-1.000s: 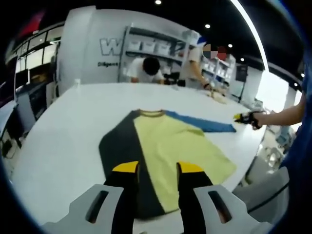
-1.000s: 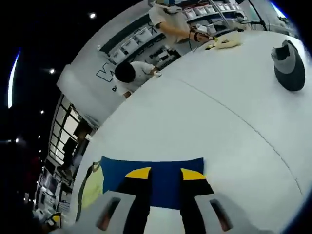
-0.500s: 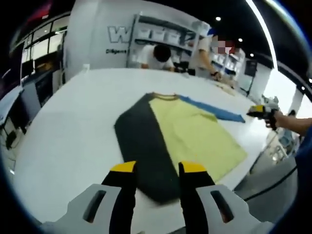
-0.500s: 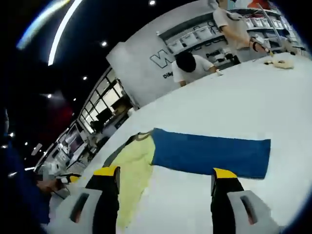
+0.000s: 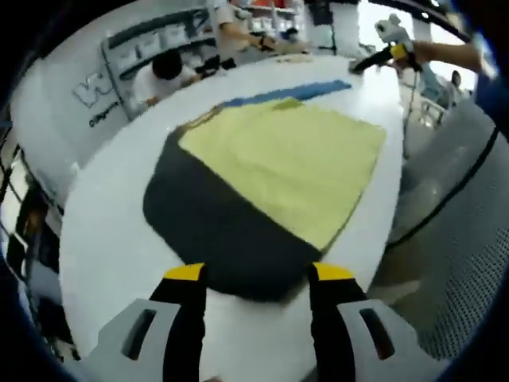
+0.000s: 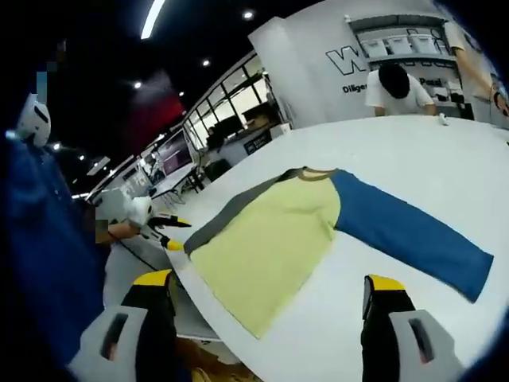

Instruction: Fold the garment on the visible template until the final outline fits inside the template.

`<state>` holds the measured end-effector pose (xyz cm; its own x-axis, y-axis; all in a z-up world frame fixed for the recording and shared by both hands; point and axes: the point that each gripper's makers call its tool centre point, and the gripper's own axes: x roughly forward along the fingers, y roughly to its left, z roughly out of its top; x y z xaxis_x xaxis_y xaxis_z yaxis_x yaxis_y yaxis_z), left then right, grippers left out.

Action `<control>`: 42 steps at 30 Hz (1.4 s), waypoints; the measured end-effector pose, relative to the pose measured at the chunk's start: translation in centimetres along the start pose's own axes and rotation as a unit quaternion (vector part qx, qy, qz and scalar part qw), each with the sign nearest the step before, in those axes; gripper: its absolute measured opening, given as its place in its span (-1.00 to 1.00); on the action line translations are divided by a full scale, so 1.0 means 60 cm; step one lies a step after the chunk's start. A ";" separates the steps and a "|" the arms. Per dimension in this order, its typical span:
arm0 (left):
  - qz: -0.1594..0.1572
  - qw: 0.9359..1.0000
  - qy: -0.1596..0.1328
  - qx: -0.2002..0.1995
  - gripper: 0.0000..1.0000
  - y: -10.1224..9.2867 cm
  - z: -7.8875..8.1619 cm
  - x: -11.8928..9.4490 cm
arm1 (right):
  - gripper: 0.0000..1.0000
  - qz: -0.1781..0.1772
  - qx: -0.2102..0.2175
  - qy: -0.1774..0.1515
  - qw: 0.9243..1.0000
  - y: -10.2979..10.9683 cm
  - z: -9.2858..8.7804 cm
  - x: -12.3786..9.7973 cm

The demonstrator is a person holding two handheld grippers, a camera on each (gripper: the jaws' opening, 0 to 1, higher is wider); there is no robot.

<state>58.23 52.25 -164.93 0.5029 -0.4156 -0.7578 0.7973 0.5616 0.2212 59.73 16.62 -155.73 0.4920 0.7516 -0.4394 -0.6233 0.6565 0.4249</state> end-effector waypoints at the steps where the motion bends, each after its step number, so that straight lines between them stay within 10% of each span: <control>1: -0.007 1.000 -0.001 0.016 -0.09 -0.006 0.001 0.000 | 0.92 0.001 0.002 -0.001 1.000 0.004 -0.001 0.000; 7: -0.018 0.997 0.004 0.073 -0.18 -0.028 0.002 0.005 | 0.86 -0.001 0.011 -0.003 1.000 0.016 -0.012 -0.001; 15: -0.018 0.998 -0.004 0.065 -0.88 -0.024 0.010 0.003 | 0.81 -0.001 0.033 -0.014 0.999 0.026 -0.018 0.001; 22: 0.000 0.995 -0.071 -0.064 -1.00 0.021 0.036 -0.019 | 0.79 0.005 0.034 -0.002 0.999 0.031 -0.025 0.012; 31: 0.081 0.954 -0.163 -0.237 -1.00 0.171 0.045 -0.078 | 0.75 0.019 0.040 0.012 0.999 0.037 -0.036 0.029; 36: 0.127 0.932 -0.172 -0.291 -1.00 0.261 0.027 -0.113 | 0.71 0.023 0.045 0.019 0.999 0.039 -0.042 0.029; 42: 0.169 0.921 -0.158 -0.312 -1.00 0.360 -0.008 -0.140 | 0.70 0.024 0.049 0.023 0.998 0.043 -0.048 0.027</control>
<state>71.10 68.21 -154.07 0.8378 -0.2734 -0.4725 0.2794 0.9584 -0.0590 57.18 19.32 -157.60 0.4335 0.7795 -0.4521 -0.5809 0.6253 0.5211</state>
